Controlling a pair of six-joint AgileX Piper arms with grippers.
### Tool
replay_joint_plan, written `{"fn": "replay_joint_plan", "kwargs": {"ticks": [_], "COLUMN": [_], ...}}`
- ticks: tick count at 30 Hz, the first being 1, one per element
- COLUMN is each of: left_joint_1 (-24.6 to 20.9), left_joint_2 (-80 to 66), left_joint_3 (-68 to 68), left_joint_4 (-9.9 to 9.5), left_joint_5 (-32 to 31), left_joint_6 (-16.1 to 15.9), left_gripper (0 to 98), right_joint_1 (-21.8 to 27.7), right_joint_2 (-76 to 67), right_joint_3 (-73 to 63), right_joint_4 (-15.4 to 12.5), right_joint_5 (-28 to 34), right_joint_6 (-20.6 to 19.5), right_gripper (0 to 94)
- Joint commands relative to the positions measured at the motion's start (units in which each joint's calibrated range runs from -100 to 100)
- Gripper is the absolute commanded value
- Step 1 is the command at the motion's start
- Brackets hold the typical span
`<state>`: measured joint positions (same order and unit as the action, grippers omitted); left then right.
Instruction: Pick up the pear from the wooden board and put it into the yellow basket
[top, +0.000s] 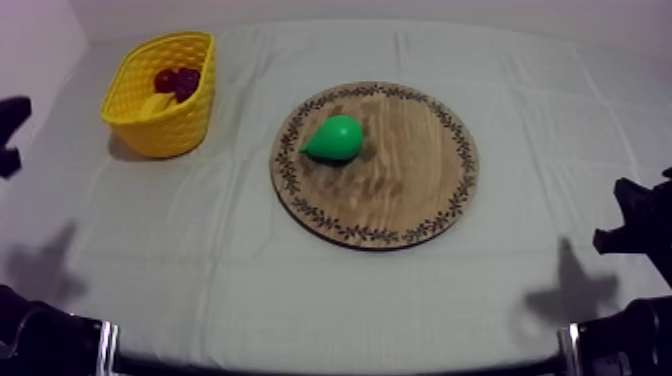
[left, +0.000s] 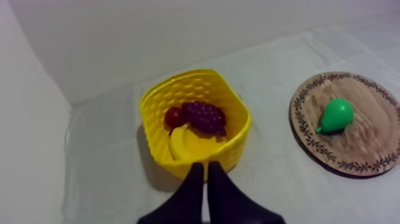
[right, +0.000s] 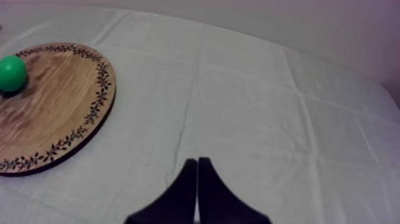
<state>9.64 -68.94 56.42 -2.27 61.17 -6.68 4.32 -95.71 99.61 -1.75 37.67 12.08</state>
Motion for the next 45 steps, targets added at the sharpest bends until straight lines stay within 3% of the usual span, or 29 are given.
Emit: {"fn": "replay_joint_plan", "kwargs": {"ticks": [1, 7, 20, 31, 45], "left_joint_1": [0.8, 3.4, 11.3, 18.0, 22.0], "left_joint_2": [11.8, 23.4, 50.2, 65.4, 76.2], "left_joint_3": [-17.2, -28.3, -52.3, -55.0, -56.2], "left_joint_4": [0.11, 0.75, -0.24, -3.12, -3.54], "left_joint_5": [4.9, 7.3, 13.6, 11.2, 8.1], "left_joint_6": [-0.6, -1.2, 3.2, 6.5, 7.0], "left_gripper": [0.0, 0.0, 0.0, 0.0, 0.0], "right_joint_1": [0.0, 0.0, 0.0, 0.0, 0.0], "right_joint_2": [0.0, 0.0, 0.0, 0.0, 0.0], "right_joint_3": [0.1, 0.1, 0.1, 0.1, 0.1], "right_joint_4": [0.0, 0.0, 0.0, 0.0, 0.0], "right_joint_5": [0.0, 0.0, 0.0, 0.0, 0.0], "right_joint_6": [0.0, 0.0, 0.0, 0.0, 0.0], "right_gripper": [0.3, 0.3, 0.3, 0.3, 0.3]}}
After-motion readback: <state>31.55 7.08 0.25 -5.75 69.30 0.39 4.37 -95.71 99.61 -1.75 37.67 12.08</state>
